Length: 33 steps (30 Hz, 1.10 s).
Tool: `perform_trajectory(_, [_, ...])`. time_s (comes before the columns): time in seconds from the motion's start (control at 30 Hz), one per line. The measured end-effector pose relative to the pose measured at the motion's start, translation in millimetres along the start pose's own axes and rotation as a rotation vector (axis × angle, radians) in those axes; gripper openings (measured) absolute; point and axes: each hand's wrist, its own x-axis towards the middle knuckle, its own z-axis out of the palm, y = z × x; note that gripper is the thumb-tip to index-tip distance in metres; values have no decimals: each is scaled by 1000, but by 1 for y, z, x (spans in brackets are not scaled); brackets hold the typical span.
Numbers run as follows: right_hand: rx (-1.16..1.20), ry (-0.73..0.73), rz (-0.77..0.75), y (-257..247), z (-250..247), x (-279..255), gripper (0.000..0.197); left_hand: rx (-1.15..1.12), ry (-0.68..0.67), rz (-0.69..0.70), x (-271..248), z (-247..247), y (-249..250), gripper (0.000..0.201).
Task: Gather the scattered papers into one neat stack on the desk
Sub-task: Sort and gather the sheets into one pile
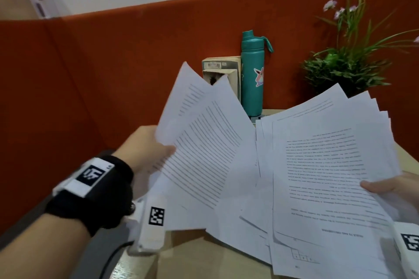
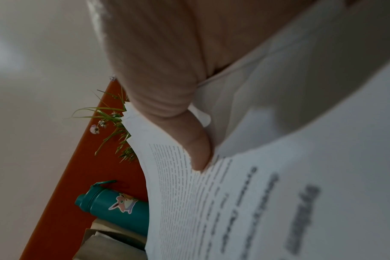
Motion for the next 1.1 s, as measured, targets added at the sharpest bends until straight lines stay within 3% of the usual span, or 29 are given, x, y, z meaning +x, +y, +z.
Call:
perform_trajectory(0.07, [-52,54,-44,-6,4,-16,74,24,91,34,0,-20,7,11])
perform_trajectory(0.2, [-285,241,18,-37,-2,-20,99,-66,240,111,-5,-52,28,18])
perform_trajectory(0.27, [-346,288,-98,-50,17,-33,85,-199,271,133,-5,-61,37,11])
perform_trajectory(0.3, [-323,301,-119,-56,32,-41,74,-288,272,128,-3,-62,40,21])
perform_trajectory(0.33, [-298,312,-135,-62,49,-47,70,-384,252,114,-2,-59,41,26])
perform_trajectory(0.43, [-265,333,-189,-69,81,-48,97,-604,79,11,0,-27,39,28])
perform_trajectory(0.47, [-253,339,-184,-71,91,-49,90,-639,16,-33,0,-11,37,30])
perform_trajectory(0.53, [-259,336,-191,-74,111,-53,48,-686,-86,-114,-1,22,31,34])
perform_trajectory(0.6, [-244,297,-204,-73,121,-54,24,-741,-189,-196,-3,51,26,37])
perform_trajectory(0.8, [-148,207,-270,-70,138,-55,19,-764,-382,-319,-6,89,20,32])
perform_trajectory(0.93, [-267,168,-277,-70,150,-54,40,-638,-431,-215,-7,94,22,38])
perform_trajectory(1.03, [-380,145,-285,-70,147,-55,74,-551,-470,-112,-6,81,21,61])
perform_trajectory(1.1, [-318,127,-297,-72,143,-58,71,-648,-430,-135,-2,69,16,73])
